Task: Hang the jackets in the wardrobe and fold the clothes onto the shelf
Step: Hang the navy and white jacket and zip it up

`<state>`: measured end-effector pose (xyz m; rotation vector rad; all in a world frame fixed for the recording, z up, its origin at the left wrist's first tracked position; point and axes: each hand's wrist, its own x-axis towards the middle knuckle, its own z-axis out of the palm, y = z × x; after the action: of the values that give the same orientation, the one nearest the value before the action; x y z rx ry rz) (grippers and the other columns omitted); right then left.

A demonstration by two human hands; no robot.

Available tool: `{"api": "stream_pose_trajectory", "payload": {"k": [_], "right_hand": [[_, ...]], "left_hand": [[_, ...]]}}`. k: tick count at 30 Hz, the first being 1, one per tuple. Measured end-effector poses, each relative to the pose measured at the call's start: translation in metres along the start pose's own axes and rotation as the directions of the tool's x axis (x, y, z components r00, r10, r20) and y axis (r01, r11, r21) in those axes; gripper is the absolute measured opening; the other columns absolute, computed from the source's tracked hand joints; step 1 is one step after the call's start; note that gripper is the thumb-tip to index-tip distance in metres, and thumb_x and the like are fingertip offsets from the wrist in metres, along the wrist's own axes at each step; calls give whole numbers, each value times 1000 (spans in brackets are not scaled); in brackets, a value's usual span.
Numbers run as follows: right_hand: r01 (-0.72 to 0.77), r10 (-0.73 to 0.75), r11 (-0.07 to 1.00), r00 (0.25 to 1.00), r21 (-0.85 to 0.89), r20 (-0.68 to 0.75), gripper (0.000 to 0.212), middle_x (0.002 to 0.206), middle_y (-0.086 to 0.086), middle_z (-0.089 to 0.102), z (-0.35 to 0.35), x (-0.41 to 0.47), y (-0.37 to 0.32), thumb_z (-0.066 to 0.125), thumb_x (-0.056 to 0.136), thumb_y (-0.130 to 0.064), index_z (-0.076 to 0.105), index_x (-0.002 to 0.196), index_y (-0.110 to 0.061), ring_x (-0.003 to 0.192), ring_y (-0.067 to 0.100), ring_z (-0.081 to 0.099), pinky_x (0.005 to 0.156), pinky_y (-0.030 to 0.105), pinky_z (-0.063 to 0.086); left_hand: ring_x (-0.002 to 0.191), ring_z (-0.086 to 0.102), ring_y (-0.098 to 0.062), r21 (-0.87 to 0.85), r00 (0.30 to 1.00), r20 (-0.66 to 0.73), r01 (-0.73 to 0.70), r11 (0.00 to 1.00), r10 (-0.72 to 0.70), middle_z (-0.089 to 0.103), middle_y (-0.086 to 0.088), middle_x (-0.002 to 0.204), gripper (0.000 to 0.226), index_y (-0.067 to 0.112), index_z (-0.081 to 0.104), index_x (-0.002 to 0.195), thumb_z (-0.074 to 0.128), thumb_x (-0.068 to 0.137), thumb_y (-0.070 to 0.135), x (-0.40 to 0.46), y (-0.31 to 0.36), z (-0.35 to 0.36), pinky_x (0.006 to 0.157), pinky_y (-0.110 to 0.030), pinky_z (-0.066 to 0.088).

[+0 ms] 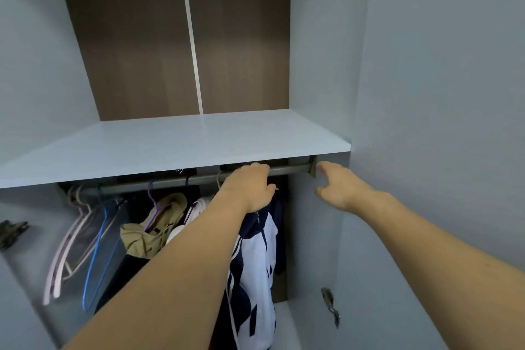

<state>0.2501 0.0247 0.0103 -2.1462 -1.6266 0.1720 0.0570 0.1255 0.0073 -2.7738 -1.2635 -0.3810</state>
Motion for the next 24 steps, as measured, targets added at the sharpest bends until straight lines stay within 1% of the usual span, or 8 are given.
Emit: {"api": "stream_pose_trajectory", "payload": {"k": [2, 6, 8, 11, 15, 18, 21, 24], "right_hand": [[-28, 29, 999, 999, 22, -27, 63, 153, 9, 36, 0, -23, -1, 55, 92, -17, 31, 150, -13, 136, 25, 41, 105, 29, 35], [-98, 103, 994, 990, 54, -100, 59, 148, 9, 42, -3, -72, -7, 56, 91, -18, 37, 146, -13, 132, 24, 44, 99, 26, 36], [-117, 127, 990, 980, 74, -151, 59, 149, 7, 41, -3, -100, -10, 56, 91, -17, 36, 148, -16, 133, 23, 43, 97, 24, 35], [-163, 171, 984, 977, 68, -126, 62, 153, 4, 37, 1, -149, -7, 55, 94, -19, 31, 151, -17, 139, 21, 36, 108, 27, 30], [-276, 282, 959, 954, 68, -100, 62, 155, 4, 35, 3, -219, 8, 54, 95, -20, 29, 152, -15, 142, 20, 34, 113, 29, 28], [-314, 327, 943, 935, 107, -135, 60, 153, 0, 38, 2, -277, 18, 54, 95, -20, 32, 150, -18, 139, 18, 37, 110, 27, 31], [-344, 370, 926, 910, 156, -188, 51, 140, -3, 52, -3, -342, 35, 57, 92, -19, 45, 142, -20, 123, 11, 52, 98, 20, 38], [-427, 467, 880, 857, 207, -218, 44, 125, -1, 63, -17, -413, 60, 60, 89, -16, 55, 132, -18, 108, 11, 60, 96, 24, 45]], "left_hand": [[118, 52, -31, 9, 997, -31, -69, 998, 69, 53, -12, 133, 44, 10, 49, 134, 45, 100, 36, -13, 7, -2, 96, -42, 46], [118, 50, -25, 5, 951, -198, -243, 970, 239, 50, -6, 135, 41, 11, 48, 135, 44, 101, 33, -37, 17, -8, 94, -38, 44], [126, 46, -25, -13, 902, -293, -334, 942, 316, 48, -6, 141, 45, 9, 47, 140, 45, 101, 31, -50, 22, -8, 104, -36, 39], [135, 42, -29, -9, 828, -374, -453, 892, 417, 46, -13, 147, 48, 3, 47, 142, 50, 99, 25, -76, 37, -2, 116, -37, 26], [138, 40, -28, 16, 731, -402, -598, 802, 552, 45, -12, 147, 51, 4, 46, 143, 53, 97, 23, -118, 73, 8, 119, -44, 25], [136, 44, -30, -56, 657, -477, -685, 727, 583, 48, -13, 146, 50, 3, 49, 141, 58, 94, 19, -150, 116, 7, 117, -47, 29], [133, 47, -33, -107, 544, -572, -791, 602, 614, 50, -15, 144, 50, 1, 52, 138, 62, 91, 13, -186, 169, 9, 115, -51, 32], [133, 47, -34, -63, 358, -630, -908, 415, 689, 52, -16, 141, 48, 1, 54, 136, 58, 91, 15, -225, 232, 12, 117, -53, 29]]}}
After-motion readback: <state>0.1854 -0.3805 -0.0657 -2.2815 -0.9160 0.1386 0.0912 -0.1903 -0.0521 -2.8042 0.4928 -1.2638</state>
